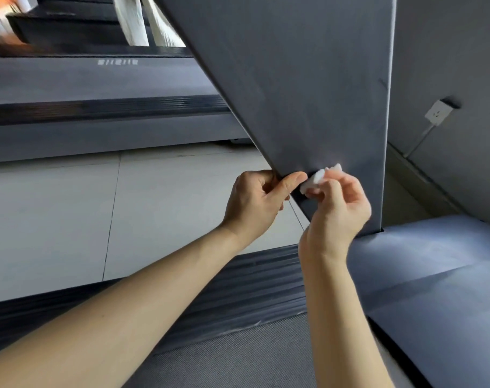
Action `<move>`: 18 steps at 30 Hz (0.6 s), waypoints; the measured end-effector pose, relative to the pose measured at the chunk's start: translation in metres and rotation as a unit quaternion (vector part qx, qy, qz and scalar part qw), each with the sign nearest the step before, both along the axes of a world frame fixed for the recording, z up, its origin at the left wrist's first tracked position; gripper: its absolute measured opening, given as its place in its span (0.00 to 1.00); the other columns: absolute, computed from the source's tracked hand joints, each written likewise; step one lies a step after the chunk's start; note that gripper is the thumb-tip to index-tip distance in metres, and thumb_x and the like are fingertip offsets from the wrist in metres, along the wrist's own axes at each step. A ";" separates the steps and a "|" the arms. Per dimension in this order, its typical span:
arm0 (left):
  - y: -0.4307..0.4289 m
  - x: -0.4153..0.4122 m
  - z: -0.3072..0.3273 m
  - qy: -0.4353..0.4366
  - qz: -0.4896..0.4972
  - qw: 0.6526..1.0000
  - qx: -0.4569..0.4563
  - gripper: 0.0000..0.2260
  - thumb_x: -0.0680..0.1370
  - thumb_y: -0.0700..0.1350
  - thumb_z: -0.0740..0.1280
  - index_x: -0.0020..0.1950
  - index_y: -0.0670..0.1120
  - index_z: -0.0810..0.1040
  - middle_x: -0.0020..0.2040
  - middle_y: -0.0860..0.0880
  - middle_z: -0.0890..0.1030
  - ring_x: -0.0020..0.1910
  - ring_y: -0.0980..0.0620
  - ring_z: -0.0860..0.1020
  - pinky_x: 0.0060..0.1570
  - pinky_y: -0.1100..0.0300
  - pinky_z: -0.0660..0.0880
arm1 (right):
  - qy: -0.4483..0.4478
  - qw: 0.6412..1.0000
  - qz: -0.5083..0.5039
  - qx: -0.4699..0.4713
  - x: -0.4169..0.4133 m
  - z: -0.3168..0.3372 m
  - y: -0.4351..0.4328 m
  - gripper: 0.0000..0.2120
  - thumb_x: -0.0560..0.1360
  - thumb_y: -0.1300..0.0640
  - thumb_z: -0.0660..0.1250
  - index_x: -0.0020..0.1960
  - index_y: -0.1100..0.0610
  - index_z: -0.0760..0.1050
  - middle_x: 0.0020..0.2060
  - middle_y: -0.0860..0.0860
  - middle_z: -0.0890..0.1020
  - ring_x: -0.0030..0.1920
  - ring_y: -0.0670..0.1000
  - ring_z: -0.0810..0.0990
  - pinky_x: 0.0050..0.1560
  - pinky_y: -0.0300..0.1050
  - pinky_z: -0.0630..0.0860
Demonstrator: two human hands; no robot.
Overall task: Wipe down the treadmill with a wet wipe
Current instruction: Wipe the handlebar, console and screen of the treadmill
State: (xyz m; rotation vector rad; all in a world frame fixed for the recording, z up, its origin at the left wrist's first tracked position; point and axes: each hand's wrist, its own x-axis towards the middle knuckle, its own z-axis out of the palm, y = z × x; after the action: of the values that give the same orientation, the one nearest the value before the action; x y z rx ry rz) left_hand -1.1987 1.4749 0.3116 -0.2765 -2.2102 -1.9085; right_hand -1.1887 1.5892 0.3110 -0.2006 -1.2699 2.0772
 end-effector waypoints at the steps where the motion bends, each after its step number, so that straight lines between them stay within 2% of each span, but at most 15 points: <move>1: 0.000 0.001 0.000 -0.005 0.001 1.000 -0.004 0.23 0.78 0.59 0.71 0.32 0.42 0.79 0.29 0.47 0.80 0.30 0.47 0.79 0.37 0.46 0.80 | -0.007 0.999 -0.013 0.045 0.002 -0.007 -0.002 0.10 0.73 0.71 0.63 0.40 0.59 0.78 0.29 0.53 0.78 0.38 0.58 0.75 0.54 0.51 0.77; 2: 0.000 0.001 0.002 -0.009 -0.001 1.000 -0.011 0.23 0.78 0.60 0.71 0.32 0.43 0.79 0.29 0.48 0.80 0.30 0.47 0.79 0.38 0.45 0.80 | -0.045 0.996 -0.026 0.067 0.004 -0.020 0.002 0.12 0.73 0.70 0.63 0.39 0.55 0.78 0.31 0.54 0.78 0.39 0.59 0.77 0.51 0.52 0.78; 4: -0.002 0.004 0.006 -0.024 -0.010 0.999 -0.043 0.24 0.79 0.60 0.70 0.32 0.43 0.79 0.29 0.49 0.81 0.30 0.48 0.80 0.40 0.46 0.81 | -0.163 0.985 -0.047 0.019 0.000 -0.063 0.023 0.16 0.73 0.68 0.63 0.36 0.50 0.80 0.34 0.56 0.79 0.49 0.62 0.82 0.52 0.53 0.80; 5: -0.003 0.005 0.008 -0.038 -0.022 0.997 -0.067 0.23 0.79 0.61 0.69 0.34 0.44 0.80 0.30 0.48 0.82 0.30 0.47 0.81 0.41 0.47 0.81 | -0.225 0.973 -0.053 -0.028 0.000 -0.084 0.035 0.16 0.73 0.69 0.63 0.36 0.51 0.80 0.36 0.57 0.80 0.56 0.62 0.82 0.53 0.51 0.81; 6: -0.009 0.006 0.012 -0.056 -0.041 0.994 -0.088 0.23 0.80 0.61 0.67 0.36 0.44 0.81 0.32 0.48 0.83 0.31 0.47 0.82 0.42 0.48 0.81 | -0.271 0.959 -0.060 -0.060 -0.002 -0.096 0.040 0.14 0.73 0.71 0.63 0.38 0.54 0.80 0.35 0.56 0.81 0.58 0.62 0.81 0.53 0.49 0.81; 7: -0.015 0.005 0.014 -0.075 -0.068 0.989 -0.105 0.23 0.81 0.61 0.65 0.39 0.44 0.83 0.34 0.49 0.84 0.32 0.47 0.82 0.43 0.50 0.81 | -0.289 0.952 -0.059 -0.081 -0.004 -0.099 0.043 0.11 0.72 0.71 0.63 0.40 0.58 0.79 0.32 0.54 0.81 0.54 0.60 0.81 0.54 0.49 0.80; 9: -0.029 0.005 0.019 -0.093 -0.104 0.983 -0.122 0.23 0.81 0.63 0.62 0.45 0.44 0.84 0.38 0.50 0.85 0.33 0.46 0.84 0.43 0.51 0.80 | -0.276 0.953 -0.079 -0.092 -0.014 -0.080 0.039 0.08 0.73 0.69 0.61 0.39 0.63 0.76 0.24 0.54 0.77 0.37 0.55 0.78 0.54 0.52 0.79; 11: -0.040 0.007 0.027 -0.083 -0.090 0.984 -0.127 0.21 0.78 0.64 0.64 0.47 0.47 0.83 0.39 0.52 0.84 0.34 0.47 0.84 0.43 0.51 0.80 | -0.219 0.965 -0.111 -0.095 -0.015 -0.037 0.020 0.10 0.76 0.67 0.60 0.37 0.63 0.74 0.25 0.57 0.73 0.28 0.54 0.70 0.41 0.46 0.76; 13: -0.050 0.009 0.041 -0.049 -0.067 0.988 -0.130 0.15 0.77 0.61 0.68 0.47 0.49 0.83 0.40 0.53 0.83 0.34 0.49 0.83 0.42 0.51 0.80 | -0.155 0.975 -0.136 -0.079 -0.010 0.001 -0.007 0.12 0.78 0.64 0.61 0.37 0.62 0.72 0.29 0.60 0.73 0.28 0.55 0.69 0.34 0.42 0.71; 15: -0.057 0.010 0.058 -0.018 -0.049 0.988 -0.146 0.10 0.77 0.57 0.72 0.46 0.51 0.83 0.40 0.54 0.84 0.36 0.52 0.82 0.42 0.53 0.80 | -0.094 0.983 -0.148 -0.051 -0.004 0.036 -0.035 0.09 0.78 0.62 0.63 0.39 0.61 0.73 0.32 0.63 0.75 0.31 0.57 0.71 0.35 0.44 0.72; 18: -0.064 0.014 0.079 -0.019 -0.039 0.980 -0.196 0.08 0.77 0.54 0.73 0.43 0.51 0.83 0.38 0.55 0.84 0.38 0.55 0.82 0.41 0.58 0.77 | -0.033 0.986 -0.165 -0.009 0.003 0.085 -0.059 0.02 0.75 0.65 0.66 0.45 0.60 0.75 0.36 0.62 0.77 0.36 0.59 0.74 0.38 0.49 0.74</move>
State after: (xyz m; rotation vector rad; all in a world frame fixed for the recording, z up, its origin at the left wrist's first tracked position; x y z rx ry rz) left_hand -1.1849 1.4113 0.3905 -0.3948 -2.6271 -1.5063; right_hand -1.1857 1.5303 0.3959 -0.4595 -1.1675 1.8093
